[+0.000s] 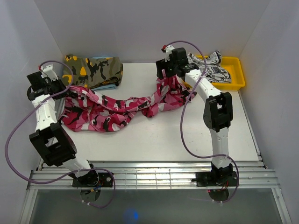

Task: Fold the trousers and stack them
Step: Flatten the trousers out

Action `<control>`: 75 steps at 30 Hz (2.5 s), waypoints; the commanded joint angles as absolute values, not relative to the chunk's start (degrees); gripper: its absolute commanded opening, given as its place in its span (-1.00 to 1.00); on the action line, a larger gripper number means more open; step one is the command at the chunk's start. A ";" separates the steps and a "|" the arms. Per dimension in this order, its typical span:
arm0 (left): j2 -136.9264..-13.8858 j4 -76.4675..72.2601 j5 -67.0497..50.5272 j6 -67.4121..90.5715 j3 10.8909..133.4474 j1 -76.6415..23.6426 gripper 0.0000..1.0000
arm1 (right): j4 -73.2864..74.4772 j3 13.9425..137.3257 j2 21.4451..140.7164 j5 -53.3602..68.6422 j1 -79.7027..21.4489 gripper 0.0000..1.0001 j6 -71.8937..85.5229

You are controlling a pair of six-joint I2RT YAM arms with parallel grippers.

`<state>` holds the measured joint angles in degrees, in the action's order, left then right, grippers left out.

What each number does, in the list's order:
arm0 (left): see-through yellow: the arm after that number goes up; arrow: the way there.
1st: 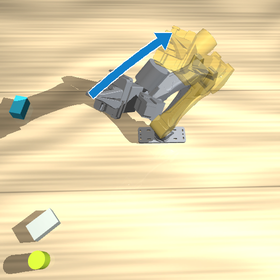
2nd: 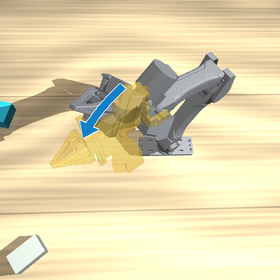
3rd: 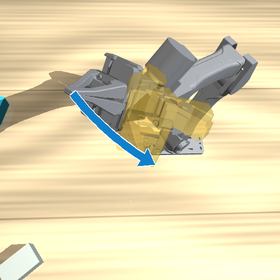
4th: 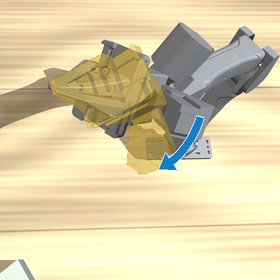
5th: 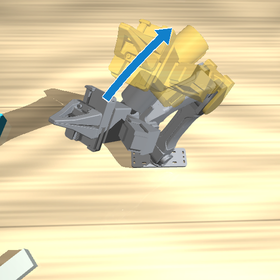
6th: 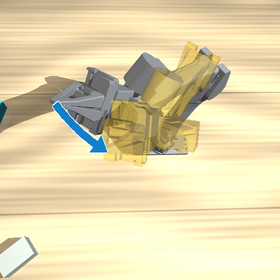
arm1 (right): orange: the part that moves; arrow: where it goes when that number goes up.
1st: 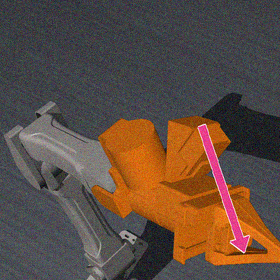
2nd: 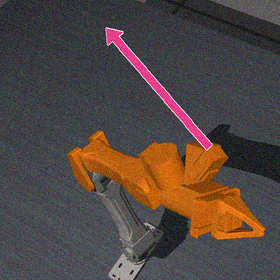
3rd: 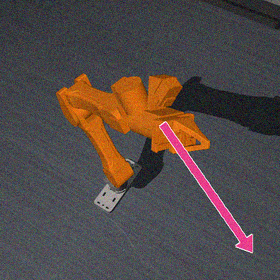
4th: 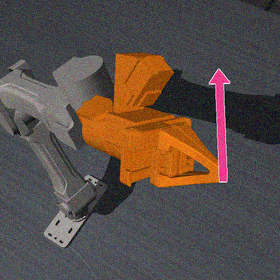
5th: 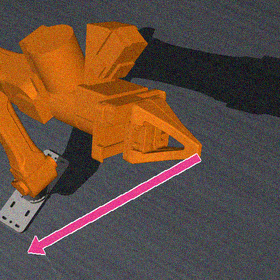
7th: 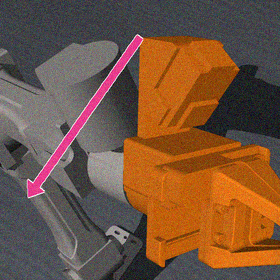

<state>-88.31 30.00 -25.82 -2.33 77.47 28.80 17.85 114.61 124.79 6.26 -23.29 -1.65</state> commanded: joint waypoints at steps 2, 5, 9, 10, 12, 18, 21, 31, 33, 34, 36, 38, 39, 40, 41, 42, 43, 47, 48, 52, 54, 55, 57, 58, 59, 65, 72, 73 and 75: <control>-90.35 31.37 -26.19 -2.02 81.56 29.62 -1.00 | 31.81 116.92 117.53 12.02 -17.94 0.80 -19.29; -92.28 31.82 -26.19 -2.37 81.30 29.79 -1.00 | 33.74 104.36 107.16 17.92 -13.37 0.82 -32.45; -94.48 31.82 -26.98 -2.46 81.47 29.97 -1.00 | 41.65 90.03 95.92 25.57 -11.51 0.99 -53.10; -94.83 31.82 -27.16 -2.55 81.65 30.06 -1.00 | 43.05 83.74 94.76 27.75 -11.60 1.00 -56.65; -95.71 31.99 -27.25 -2.64 82.00 29.97 -1.00 | 41.15 77.72 92.56 27.86 -12.21 1.00 -61.24; -96.24 32.96 -27.77 -4.30 81.83 29.97 -1.00 | 28.40 72.33 97.99 28.73 -15.64 1.00 -62.93; -95.19 33.31 -27.51 -5.62 80.34 29.97 -1.00 | 21.31 72.60 101.68 28.74 -17.66 1.00 -60.82; -94.31 33.22 -27.33 -7.99 80.94 29.97 -1.00 | 26.84 77.51 110.92 22.33 -20.48 -0.48 -65.90; -94.66 32.78 -26.90 -8.61 81.21 30.06 -1.00 | 31.53 77.44 108.65 22.06 -20.04 -0.84 -66.70; -94.57 32.70 -26.72 -9.14 81.04 29.97 -1.00 | 33.73 76.56 104.80 22.06 -19.87 -0.85 -67.93; -93.44 31.91 -25.84 -10.54 80.25 30.06 -1.00 | 41.54 73.92 97.08 22.24 -19.07 -0.84 -68.81; -91.77 30.16 -25.23 -12.73 77.71 30.06 -1.00 | 51.73 72.52 91.52 23.11 -17.93 -0.84 -70.48; -89.84 29.54 -25.05 -13.27 76.56 30.15 -1.00 | 55.07 70.94 85.49 23.20 -17.49 -0.84 -71.36; -88.87 29.01 -25.05 -14.14 74.73 30.15 -1.00 | 58.07 69.97 82.47 22.59 -16.62 -0.85 -72.50; -87.99 28.13 -25.05 -14.85 73.92 30.15 -1.00 | 62.79 69.00 79.31 21.98 -16.18 -0.85 -74.34; -87.11 27.95 -25.05 -15.72 73.48 30.15 -1.00 | 65.19 67.52 73.71 21.62 -15.74 -0.84 -75.31; -85.88 27.86 -25.14 -16.08 73.13 30.15 -1.00 | 67.91 66.98 71.39 20.93 -15.30 -0.85 -76.37; -83.59 25.68 -26.28 -16.88 73.65 30.15 -1.00 | 74.97 65.40 64.17 17.41 -14.59 -0.85 -77.25; -83.50 24.79 -26.54 -16.53 74.00 30.15 -1.00 | 74.71 64.87 63.81 16.62 -13.89 -0.85 -78.39; -88.58 21.89 -25.14 -15.56 78.21 29.18 -1.00 | 71.38 62.76 71.43 14.16 -3.38 -0.85 -83.23; -94.90 21.53 -24.79 -15.12 82.50 28.22 -1.00 | 69.36 62.49 79.31 12.58 -0.80 -0.85 -84.54; -97.10 21.62 -24.52 -15.03 84.10 27.78 -1.00 | 66.74 62.75 81.71 11.61 2.25 -0.84 -84.64; -103.78 22.32 -23.12 -15.12 87.35 26.55 -1.00 | 64.00 64.33 86.89 11.51 3.77 -0.84 -84.29; -105.97 23.02 -22.59 -15.12 91.28 26.28 -1.00 | 62.77 64.68 87.79 11.25 4.65 -0.84 -84.37; -108.52 25.72 -22.67 -14.94 93.75 26.11 -0.92 | 61.10 64.51 88.32 10.81 4.66 -0.85 -84.64; -118.05 46.12 -27.06 -18.97 111.80 26.36 0.80 | 60.47 56.80 81.05 11.69 2.64 -0.77 -85.96; -97.49 60.45 -32.70 -45.75 92.66 28.73 0.96 | 57.56 52.64 69.71 11.34 6.49 0.31 -79.46; -95.82 62.38 -31.65 -54.14 89.77 28.83 0.94 | 58.18 53.60 69.52 10.90 8.77 0.34 -78.84; -92.12 65.12 -28.84 -61.32 81.01 28.83 0.89 | 58.88 54.49 69.61 10.55 11.24 0.45 -77.87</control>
